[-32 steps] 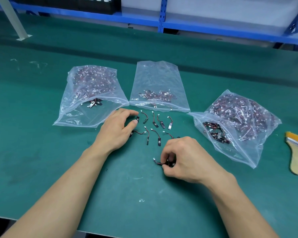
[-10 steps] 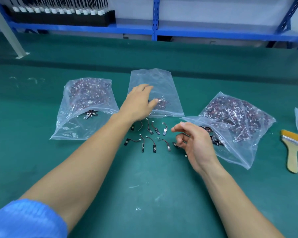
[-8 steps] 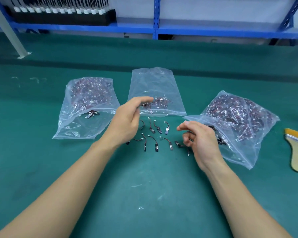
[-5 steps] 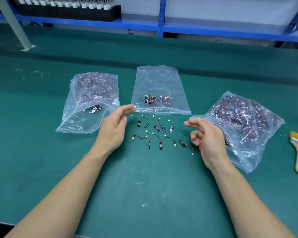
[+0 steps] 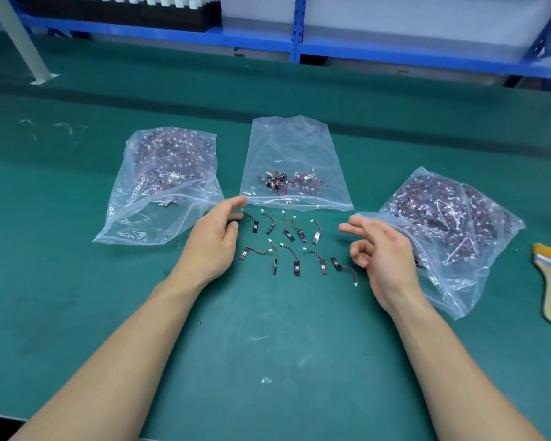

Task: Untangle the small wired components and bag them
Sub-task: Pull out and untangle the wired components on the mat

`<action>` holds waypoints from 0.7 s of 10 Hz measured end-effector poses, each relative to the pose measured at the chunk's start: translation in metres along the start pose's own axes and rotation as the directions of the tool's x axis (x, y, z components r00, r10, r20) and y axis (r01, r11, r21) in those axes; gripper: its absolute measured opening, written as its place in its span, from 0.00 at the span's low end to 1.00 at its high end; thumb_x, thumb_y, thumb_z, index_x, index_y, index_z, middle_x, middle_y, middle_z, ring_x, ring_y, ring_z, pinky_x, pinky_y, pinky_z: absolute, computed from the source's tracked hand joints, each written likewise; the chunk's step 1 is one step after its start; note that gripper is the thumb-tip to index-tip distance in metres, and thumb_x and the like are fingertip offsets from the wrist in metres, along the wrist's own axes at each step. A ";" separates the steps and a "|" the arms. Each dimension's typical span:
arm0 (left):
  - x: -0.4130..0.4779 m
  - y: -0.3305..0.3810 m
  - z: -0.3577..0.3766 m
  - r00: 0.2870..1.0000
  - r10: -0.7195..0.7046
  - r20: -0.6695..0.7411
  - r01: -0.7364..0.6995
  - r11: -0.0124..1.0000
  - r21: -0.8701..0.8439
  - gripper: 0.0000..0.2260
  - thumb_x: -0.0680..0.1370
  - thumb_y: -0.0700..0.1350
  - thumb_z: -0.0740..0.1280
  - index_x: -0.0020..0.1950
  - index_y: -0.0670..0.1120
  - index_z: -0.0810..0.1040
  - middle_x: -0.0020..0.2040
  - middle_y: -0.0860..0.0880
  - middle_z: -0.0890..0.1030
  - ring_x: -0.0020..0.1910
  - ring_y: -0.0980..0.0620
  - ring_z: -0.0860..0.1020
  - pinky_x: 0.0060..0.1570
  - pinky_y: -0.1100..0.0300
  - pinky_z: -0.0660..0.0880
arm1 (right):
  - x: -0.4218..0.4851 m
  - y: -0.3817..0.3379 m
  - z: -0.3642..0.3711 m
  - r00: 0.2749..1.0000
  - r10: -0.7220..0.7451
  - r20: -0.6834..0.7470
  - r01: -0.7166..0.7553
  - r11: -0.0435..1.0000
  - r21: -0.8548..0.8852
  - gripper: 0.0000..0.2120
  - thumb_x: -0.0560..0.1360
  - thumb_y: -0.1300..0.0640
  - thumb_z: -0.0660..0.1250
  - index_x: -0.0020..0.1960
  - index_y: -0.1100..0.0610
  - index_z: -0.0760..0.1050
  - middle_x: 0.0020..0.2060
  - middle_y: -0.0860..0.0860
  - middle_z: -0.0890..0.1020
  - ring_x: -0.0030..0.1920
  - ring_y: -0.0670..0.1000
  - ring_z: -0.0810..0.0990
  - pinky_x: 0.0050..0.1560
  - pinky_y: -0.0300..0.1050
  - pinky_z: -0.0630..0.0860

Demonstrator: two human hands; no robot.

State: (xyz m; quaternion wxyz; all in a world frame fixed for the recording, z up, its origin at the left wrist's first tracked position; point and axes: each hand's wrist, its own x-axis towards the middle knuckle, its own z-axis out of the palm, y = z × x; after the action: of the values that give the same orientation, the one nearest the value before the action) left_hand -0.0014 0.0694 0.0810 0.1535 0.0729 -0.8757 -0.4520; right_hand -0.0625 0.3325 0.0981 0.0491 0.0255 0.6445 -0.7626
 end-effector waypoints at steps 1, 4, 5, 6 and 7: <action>0.000 -0.002 0.000 1.000 -0.003 0.004 0.003 1.000 0.003 0.22 0.82 0.34 0.56 0.72 0.52 0.71 0.68 0.59 0.76 0.63 0.64 0.75 0.64 0.68 0.66 | 0.000 0.000 0.000 1.000 -0.019 -0.009 0.019 1.000 -0.017 0.07 0.81 0.60 0.64 0.49 0.58 0.81 0.46 0.55 0.87 0.28 0.48 0.72 0.27 0.35 0.67; 0.001 -0.002 0.000 1.000 -0.008 0.011 0.008 1.000 0.002 0.21 0.83 0.35 0.56 0.72 0.53 0.71 0.67 0.58 0.76 0.64 0.63 0.75 0.65 0.66 0.67 | 0.000 0.002 0.000 0.999 -0.045 0.009 0.045 0.998 -0.045 0.07 0.81 0.58 0.65 0.48 0.55 0.81 0.46 0.53 0.87 0.29 0.47 0.73 0.29 0.34 0.68; 0.001 -0.001 0.000 1.000 0.005 0.011 -0.005 1.000 0.015 0.21 0.82 0.34 0.56 0.72 0.51 0.71 0.68 0.57 0.76 0.64 0.62 0.76 0.66 0.64 0.67 | 0.000 0.003 0.000 0.999 -0.047 0.010 0.048 0.998 -0.047 0.07 0.81 0.58 0.65 0.47 0.55 0.81 0.46 0.53 0.87 0.29 0.47 0.73 0.29 0.35 0.68; 0.000 -0.001 0.000 1.000 0.003 0.011 -0.003 1.000 0.021 0.21 0.82 0.34 0.56 0.72 0.51 0.71 0.68 0.57 0.76 0.64 0.62 0.75 0.66 0.62 0.68 | 0.000 0.003 0.000 0.999 -0.049 0.013 0.049 0.998 -0.042 0.07 0.81 0.58 0.65 0.48 0.55 0.81 0.46 0.53 0.87 0.28 0.47 0.73 0.28 0.34 0.68; 0.000 -0.001 0.001 1.000 0.001 0.012 -0.001 1.000 0.023 0.21 0.83 0.35 0.56 0.72 0.51 0.71 0.68 0.57 0.76 0.64 0.61 0.76 0.67 0.61 0.68 | 0.001 0.003 0.000 0.999 -0.048 0.012 0.049 0.998 -0.043 0.07 0.81 0.58 0.65 0.48 0.55 0.81 0.46 0.53 0.87 0.28 0.47 0.73 0.28 0.34 0.68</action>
State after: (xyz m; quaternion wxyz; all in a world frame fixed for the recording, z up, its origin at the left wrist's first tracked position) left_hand -0.0021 0.0691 0.0797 0.1478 0.0715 -0.8818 -0.4422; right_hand -0.0628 0.3322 0.0948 0.0348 0.0044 0.6609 -0.7496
